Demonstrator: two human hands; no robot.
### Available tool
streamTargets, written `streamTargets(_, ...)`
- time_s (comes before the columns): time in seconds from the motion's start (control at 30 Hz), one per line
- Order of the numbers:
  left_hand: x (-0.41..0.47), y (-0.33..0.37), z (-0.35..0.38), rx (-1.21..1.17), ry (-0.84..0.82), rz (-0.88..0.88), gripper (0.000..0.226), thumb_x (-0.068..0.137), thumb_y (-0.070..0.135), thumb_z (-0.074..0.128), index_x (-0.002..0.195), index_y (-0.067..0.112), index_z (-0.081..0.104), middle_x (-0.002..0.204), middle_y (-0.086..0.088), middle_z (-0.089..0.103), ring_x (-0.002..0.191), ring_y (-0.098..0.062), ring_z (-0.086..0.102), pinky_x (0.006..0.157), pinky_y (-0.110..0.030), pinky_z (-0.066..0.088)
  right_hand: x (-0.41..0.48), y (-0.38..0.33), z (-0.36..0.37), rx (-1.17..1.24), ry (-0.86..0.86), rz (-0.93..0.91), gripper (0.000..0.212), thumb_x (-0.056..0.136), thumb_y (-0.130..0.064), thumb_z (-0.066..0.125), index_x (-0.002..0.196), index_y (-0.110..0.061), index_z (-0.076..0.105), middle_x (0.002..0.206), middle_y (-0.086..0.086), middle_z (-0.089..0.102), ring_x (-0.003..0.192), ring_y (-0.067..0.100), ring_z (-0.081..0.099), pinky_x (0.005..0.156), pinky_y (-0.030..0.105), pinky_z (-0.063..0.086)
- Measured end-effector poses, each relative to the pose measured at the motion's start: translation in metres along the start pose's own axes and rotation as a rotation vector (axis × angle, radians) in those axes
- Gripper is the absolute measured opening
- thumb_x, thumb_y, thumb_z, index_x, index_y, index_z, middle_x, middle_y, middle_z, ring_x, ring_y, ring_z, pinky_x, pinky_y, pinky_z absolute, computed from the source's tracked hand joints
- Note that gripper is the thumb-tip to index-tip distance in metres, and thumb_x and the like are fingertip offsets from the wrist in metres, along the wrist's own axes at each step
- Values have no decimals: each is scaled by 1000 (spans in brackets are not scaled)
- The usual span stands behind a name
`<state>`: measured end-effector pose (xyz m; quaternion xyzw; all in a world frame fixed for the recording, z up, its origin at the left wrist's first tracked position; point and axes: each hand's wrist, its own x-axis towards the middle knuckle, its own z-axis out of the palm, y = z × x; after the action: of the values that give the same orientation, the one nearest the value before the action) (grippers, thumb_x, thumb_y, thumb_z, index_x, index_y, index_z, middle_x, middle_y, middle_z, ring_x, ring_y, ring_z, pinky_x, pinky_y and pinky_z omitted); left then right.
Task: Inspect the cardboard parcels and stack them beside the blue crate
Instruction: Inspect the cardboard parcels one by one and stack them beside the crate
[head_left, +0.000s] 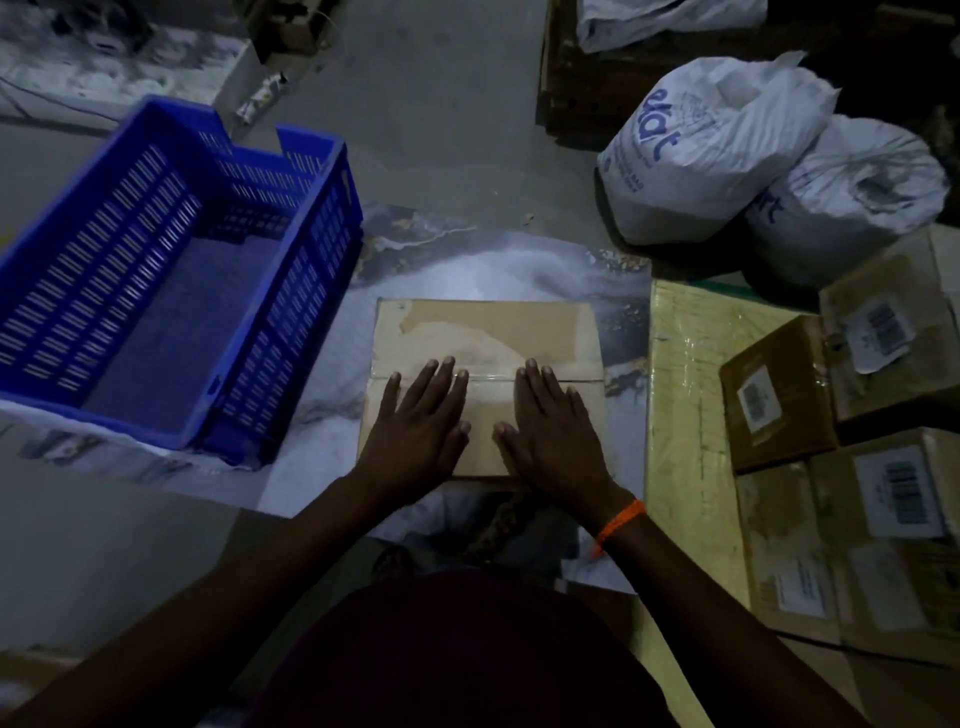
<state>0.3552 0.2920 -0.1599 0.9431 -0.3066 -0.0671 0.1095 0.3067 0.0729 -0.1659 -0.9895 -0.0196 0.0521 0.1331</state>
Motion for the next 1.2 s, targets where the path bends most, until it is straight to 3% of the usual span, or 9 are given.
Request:
streamTargets(0.4, -46, -3, 14, 58, 51, 60, 66, 106, 49, 22, 154, 7, 40, 163, -14, 32, 151, -31, 31, 120, -55, 27, -56, 7, 22, -19, 86, -29, 67, 106, -50, 31, 164, -17, 20, 172, 3, 12, 160, 21, 6, 128, 44, 3)
streamTargets(0.53, -19, -10, -7, -21, 161, 85, 42, 97, 37, 48, 128, 13, 64, 137, -13, 61, 120, -34, 60, 96, -46, 48, -60, 11, 18, 65, 146, -60, 69, 104, -51, 41, 161, -13, 31, 169, 10, 21, 157, 25, 14, 126, 45, 10)
streamTargets(0.6, 12, -16, -17, -54, 227, 60, 33, 96, 34, 54, 122, 16, 64, 131, -10, 61, 117, -32, 59, 94, -46, 46, -66, 18, 8, 62, 235, -100, 64, 94, -37, 69, 148, -8, 52, 156, 18, 46, 145, 32, 36, 116, 51, 32)
streamTargets(0.67, 48, -22, -23, -37, 227, 43, 44, 97, 36, 56, 135, 14, 58, 144, -13, 53, 133, -33, 48, 107, -52, 40, -71, 29, -6, 68, 361, -46, 45, 80, -18, 85, 121, -10, 69, 125, 18, 64, 115, 36, 57, 92, 50, 50)
streamTargets(0.8, 119, -30, -32, 28, -81, -52, 80, 93, 56, 56, 154, 11, 33, 163, -18, 27, 151, -37, 24, 118, -57, 26, -66, 56, -18, 82, 395, 258, 31, 75, -16, 83, 98, -19, 63, 99, 5, 55, 92, 27, 53, 70, 39, 40)
streamTargets(0.9, 138, -32, -40, 13, -43, -146, 85, 86, 66, 53, 148, 9, 40, 145, -21, 49, 131, -41, 48, 103, -48, 43, -46, 68, -15, 341, 462, 423, 20, 85, -8, 77, 90, -12, 59, 88, 3, 58, 81, 27, 59, 67, 41, 50)
streamTargets(1.03, 116, -41, -42, -86, -66, -360, 75, 92, 63, 58, 144, 10, 46, 133, -25, 53, 121, -42, 54, 94, -48, 46, -7, 65, -22, 791, 409, 663, 17, 92, -7, 66, 109, -7, 69, 100, 1, 70, 95, 21, 68, 77, 14, 49)
streamTargets(1.13, 95, -57, -45, -312, -69, -427, 58, 91, 57, 64, 117, 5, 65, 107, -15, 70, 95, -29, 67, 80, -34, 51, 30, 78, -15, 960, 310, 770, 29, 89, -35, 53, 106, -24, 73, 103, 2, 76, 99, 24, 70, 91, 43, 57)
streamTargets(1.2, 93, -62, -48, -585, -75, -533, 51, 91, 43, 70, 128, 9, 63, 115, -7, 68, 94, -19, 63, 79, -30, 49, 53, 83, -14, 1099, 227, 754, 27, 88, -35, 53, 97, -17, 70, 93, 8, 73, 86, 22, 67, 87, 47, 55)
